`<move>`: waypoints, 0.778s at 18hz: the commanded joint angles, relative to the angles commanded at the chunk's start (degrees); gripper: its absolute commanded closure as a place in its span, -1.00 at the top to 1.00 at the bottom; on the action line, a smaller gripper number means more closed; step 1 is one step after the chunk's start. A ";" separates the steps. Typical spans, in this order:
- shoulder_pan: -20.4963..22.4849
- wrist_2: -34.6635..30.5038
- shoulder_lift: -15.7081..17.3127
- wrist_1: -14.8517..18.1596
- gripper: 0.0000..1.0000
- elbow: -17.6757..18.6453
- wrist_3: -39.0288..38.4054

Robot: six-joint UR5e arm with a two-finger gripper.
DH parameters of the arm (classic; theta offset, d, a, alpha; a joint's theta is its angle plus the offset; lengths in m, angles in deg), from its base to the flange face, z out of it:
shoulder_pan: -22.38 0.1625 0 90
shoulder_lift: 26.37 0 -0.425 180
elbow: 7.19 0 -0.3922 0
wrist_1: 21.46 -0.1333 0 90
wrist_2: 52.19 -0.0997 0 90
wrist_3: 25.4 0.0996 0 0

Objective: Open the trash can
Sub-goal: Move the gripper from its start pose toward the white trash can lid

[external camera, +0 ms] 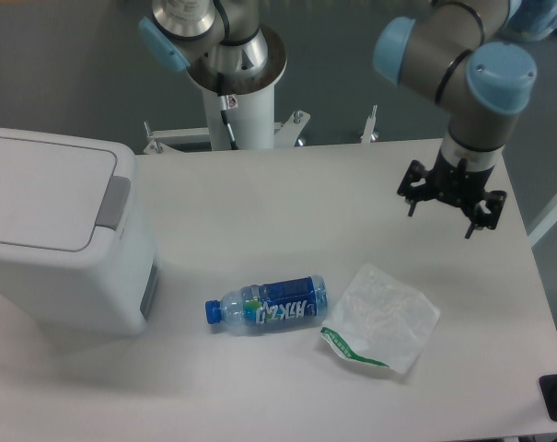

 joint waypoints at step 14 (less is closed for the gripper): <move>-14.77 11.31 1.14 -2.02 1.00 -7.12 -38.07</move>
